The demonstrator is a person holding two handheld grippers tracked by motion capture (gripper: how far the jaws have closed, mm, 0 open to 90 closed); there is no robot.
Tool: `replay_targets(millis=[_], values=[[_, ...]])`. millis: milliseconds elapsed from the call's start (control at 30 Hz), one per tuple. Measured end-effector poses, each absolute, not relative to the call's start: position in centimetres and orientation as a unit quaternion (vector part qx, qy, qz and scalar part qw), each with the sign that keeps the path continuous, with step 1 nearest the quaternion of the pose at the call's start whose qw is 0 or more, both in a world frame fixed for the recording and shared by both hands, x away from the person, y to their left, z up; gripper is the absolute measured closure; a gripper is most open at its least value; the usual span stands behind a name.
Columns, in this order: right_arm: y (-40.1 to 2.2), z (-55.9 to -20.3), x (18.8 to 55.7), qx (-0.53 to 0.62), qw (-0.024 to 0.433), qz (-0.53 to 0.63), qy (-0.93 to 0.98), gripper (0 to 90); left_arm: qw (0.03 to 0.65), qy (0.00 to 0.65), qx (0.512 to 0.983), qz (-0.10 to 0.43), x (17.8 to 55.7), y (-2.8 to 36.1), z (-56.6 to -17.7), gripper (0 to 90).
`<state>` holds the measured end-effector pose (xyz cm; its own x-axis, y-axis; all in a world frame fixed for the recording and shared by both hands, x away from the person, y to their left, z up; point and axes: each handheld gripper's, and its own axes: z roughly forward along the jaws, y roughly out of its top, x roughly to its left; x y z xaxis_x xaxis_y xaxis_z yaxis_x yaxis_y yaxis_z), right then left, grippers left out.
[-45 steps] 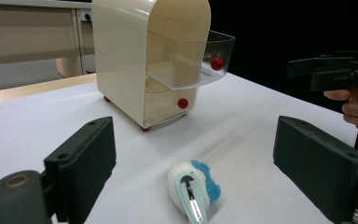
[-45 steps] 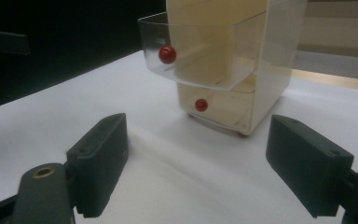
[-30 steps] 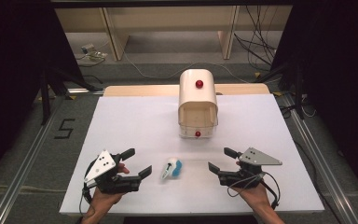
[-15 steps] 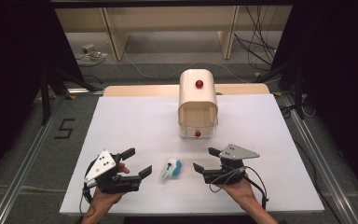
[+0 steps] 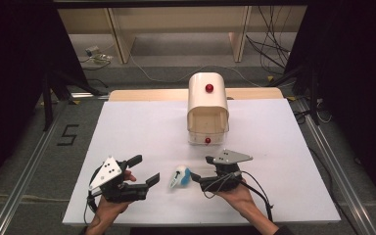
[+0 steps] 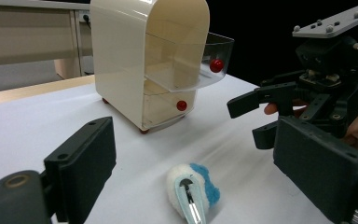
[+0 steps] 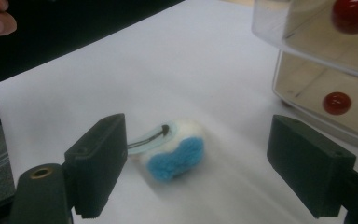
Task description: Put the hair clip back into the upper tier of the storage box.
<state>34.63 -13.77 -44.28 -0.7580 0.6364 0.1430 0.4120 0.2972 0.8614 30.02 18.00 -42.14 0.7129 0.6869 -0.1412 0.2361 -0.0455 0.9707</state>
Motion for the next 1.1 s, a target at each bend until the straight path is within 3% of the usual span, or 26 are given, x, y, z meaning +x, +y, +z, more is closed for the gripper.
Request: replay_targets(millis=[267, 1100], values=[[-12.6, -45.0, 35.5, 0.339, 0.089, 0.485, 0.801, 21.9, 0.607, 0.330, 0.699, 0.185, 30.0, 18.0, -42.1, 12.6], [-9.0, -47.2, 37.6, 0.336, 0.072, 0.441, 0.829, 26.5, 0.608, 0.326, 0.700, 0.185, 29.9, 18.0, -42.1, 12.8]])
